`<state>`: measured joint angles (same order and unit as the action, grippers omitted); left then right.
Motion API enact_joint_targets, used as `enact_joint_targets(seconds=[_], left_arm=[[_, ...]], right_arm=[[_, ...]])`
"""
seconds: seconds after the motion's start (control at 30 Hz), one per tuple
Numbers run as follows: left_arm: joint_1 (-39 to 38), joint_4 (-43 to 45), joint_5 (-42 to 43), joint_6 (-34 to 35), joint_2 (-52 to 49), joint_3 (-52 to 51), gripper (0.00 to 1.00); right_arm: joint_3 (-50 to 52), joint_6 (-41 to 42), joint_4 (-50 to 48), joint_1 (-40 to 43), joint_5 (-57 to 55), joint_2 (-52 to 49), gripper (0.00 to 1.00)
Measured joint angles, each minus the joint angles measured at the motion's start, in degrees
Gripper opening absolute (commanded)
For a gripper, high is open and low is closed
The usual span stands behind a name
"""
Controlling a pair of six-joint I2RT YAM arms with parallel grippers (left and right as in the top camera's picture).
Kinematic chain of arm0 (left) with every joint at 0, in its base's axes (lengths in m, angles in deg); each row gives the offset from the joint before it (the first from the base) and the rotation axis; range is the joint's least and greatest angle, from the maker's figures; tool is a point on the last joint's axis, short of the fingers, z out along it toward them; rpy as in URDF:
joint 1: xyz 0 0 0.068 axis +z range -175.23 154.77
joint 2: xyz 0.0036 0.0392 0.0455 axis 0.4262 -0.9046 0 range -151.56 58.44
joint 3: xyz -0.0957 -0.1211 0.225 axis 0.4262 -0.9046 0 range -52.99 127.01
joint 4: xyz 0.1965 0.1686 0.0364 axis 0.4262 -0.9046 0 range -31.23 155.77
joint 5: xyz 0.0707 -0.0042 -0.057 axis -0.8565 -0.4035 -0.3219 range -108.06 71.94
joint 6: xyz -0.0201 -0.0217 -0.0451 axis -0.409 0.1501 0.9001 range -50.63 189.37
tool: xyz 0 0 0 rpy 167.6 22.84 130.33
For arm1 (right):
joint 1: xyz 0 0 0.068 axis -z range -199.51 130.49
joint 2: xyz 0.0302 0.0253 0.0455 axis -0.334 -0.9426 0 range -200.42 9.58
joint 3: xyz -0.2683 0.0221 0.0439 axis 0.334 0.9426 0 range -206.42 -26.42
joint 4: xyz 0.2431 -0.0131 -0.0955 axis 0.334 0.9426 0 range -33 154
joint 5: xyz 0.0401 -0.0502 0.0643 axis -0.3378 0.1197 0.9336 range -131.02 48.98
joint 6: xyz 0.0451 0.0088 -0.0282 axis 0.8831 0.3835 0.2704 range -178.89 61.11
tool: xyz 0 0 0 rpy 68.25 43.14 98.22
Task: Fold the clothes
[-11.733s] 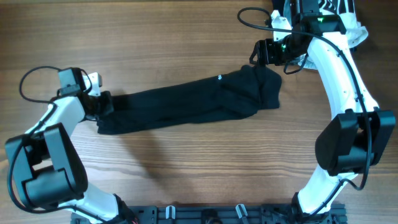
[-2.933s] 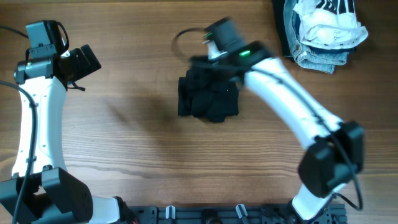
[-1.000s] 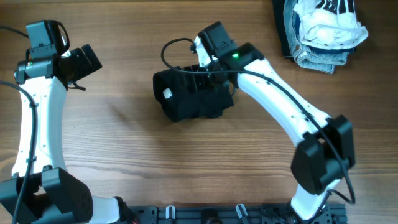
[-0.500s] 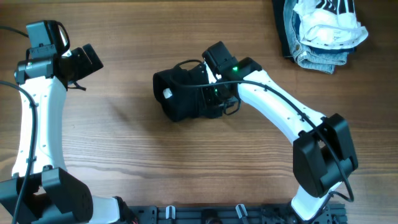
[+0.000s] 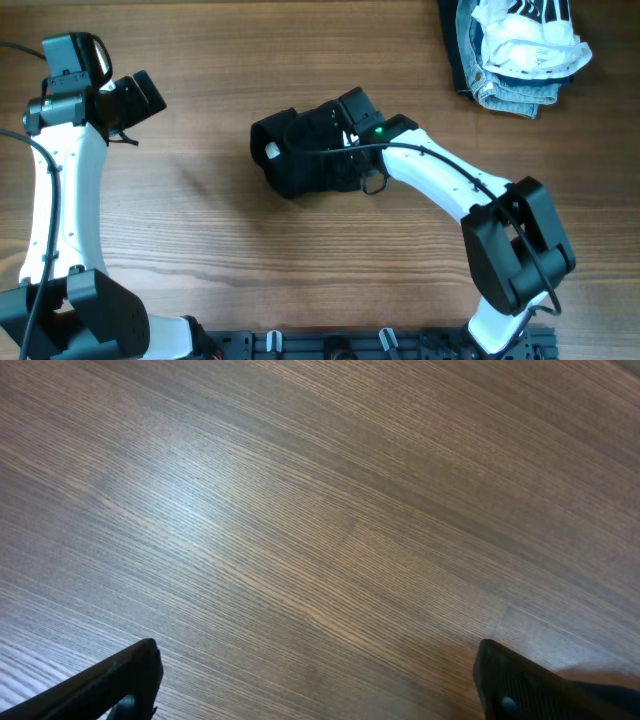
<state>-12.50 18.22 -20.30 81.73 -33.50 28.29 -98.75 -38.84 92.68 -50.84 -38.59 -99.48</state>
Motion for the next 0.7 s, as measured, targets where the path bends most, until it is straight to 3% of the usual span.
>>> enact_joint_targets(seconds=[0.27,0.33,0.4,0.47,0.53,0.7], left_arm=[[0.0,0.0,0.0,0.0,0.0,0.0,1.00],[0.0,0.0,0.0,0.0,-0.1,0.0,1.00],[0.0,-0.1,0.0,0.0,-0.2,0.0,1.00],[0.0,-0.1,0.2,0.0,-0.6,0.0,1.00],[0.0,-0.2,0.3,0.0,-1.0,0.0,1.00],[0.0,-0.2,0.7,0.0,-1.5,0.0,1.00]], right_arm=[[0.0,-0.9,-3.0,1.0,0.1,-2.8,0.06],[-0.4,-1.0,-2.1,1.4,0.6,-2.8,0.19],[-1.7,-1.6,0.2,2.2,1.6,-2.6,0.50],[-3.1,-2.1,2.7,3.4,3.0,-1.4,0.66],[-4.6,-2.7,4.0,4.4,3.7,0.6,0.72],[-9.0,-4.9,3.9,5.7,4.6,7.2,0.72]])
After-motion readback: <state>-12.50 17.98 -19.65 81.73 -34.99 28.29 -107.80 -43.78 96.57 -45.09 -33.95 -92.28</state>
